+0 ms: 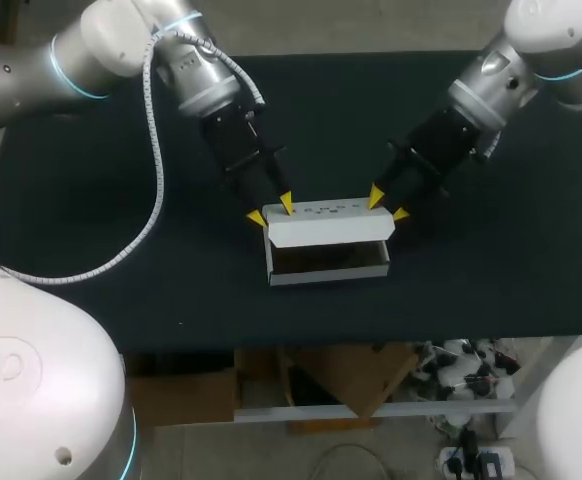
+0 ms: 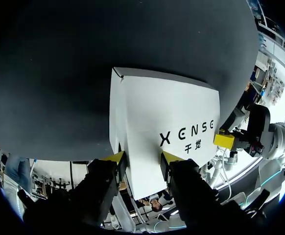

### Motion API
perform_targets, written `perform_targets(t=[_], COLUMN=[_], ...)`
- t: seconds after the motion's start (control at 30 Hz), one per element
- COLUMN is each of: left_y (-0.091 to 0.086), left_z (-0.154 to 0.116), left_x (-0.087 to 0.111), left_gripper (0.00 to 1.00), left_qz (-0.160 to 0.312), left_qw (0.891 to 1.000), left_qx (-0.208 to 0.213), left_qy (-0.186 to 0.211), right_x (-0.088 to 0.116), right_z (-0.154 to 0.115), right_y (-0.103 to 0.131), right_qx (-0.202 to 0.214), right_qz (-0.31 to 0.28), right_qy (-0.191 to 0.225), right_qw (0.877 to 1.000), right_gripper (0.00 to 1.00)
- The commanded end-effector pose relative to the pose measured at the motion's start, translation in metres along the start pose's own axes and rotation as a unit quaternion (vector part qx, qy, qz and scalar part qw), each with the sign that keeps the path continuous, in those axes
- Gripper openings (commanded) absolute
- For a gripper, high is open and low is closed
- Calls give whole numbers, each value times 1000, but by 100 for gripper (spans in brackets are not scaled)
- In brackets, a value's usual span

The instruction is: Assemble the packaging by folding the flat box into shape, placing the metal phone stand inside, and closing the box properly

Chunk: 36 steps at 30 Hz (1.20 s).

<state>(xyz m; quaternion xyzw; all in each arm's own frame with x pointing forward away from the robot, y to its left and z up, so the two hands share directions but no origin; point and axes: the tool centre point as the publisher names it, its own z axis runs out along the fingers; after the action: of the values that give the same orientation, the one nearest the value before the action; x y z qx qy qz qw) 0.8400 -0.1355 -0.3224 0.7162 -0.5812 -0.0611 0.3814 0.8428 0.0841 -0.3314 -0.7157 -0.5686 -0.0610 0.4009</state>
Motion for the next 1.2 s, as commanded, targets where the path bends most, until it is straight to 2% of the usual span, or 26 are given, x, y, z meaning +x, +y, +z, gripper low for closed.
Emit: perform_targets(t=[0.03, 1.2], left_y=[-1, -1], left_z=[0, -4], left_x=[5, 7], left_gripper=[45, 44], left_qz=[-1, -9], left_qw=[1000, 1000], left_qx=[-4, -10], left_qy=[-4, -6], right_x=[5, 10], right_z=[0, -3], right_y=[1, 1], right_qx=[4, 4], right_qz=[0, 2], right_qy=[-1, -2], right_qw=[1000, 1000], right_gripper=[40, 40])
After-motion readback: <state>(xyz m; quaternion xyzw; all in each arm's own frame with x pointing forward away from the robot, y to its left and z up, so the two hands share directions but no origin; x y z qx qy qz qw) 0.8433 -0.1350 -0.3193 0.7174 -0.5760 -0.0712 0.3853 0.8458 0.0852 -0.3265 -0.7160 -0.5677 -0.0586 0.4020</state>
